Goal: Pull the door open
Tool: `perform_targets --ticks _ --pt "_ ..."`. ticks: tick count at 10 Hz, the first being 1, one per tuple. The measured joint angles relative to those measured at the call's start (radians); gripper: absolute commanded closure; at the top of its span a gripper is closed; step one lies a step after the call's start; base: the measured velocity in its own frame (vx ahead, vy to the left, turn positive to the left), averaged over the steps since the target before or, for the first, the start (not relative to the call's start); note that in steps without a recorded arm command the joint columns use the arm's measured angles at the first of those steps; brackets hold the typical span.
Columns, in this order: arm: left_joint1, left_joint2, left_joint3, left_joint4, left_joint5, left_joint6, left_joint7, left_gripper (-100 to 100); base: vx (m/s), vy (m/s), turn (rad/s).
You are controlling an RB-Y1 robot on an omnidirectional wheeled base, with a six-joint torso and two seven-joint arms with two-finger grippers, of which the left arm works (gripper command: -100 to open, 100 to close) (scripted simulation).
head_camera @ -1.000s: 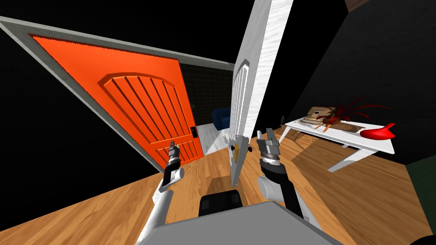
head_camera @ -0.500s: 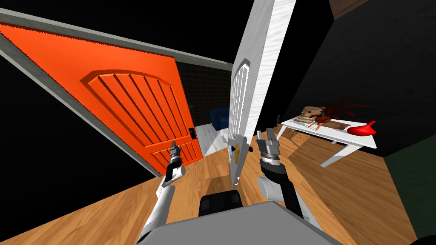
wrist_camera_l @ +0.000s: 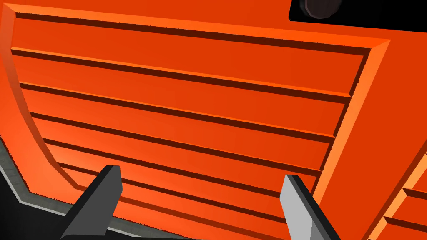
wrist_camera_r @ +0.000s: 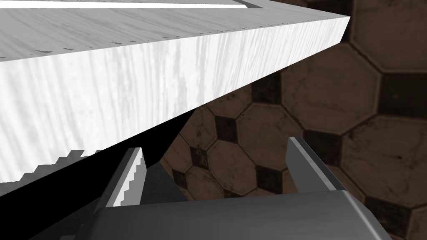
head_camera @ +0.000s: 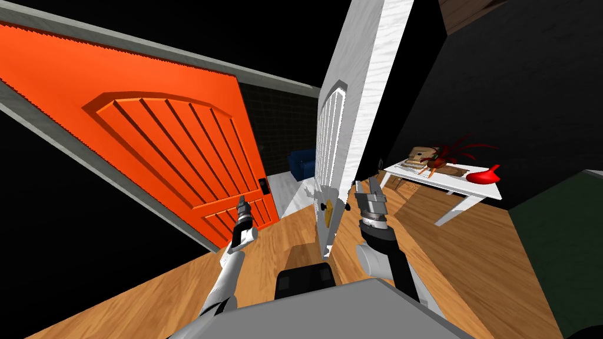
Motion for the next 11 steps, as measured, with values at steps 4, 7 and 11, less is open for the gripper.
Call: perform_targets --ticks 4,7,11 --pt "-0.06 0.002 0.024 0.096 0.014 -0.004 -0.03 -100 0.037 0.043 -0.071" --pt "-0.107 0.004 0.042 0.173 0.025 -0.008 -0.051 -100 0.029 0.04 -0.064" --pt "-0.173 0.012 0.067 0.284 0.04 -0.011 -0.08 -100 0.037 0.051 -0.081"
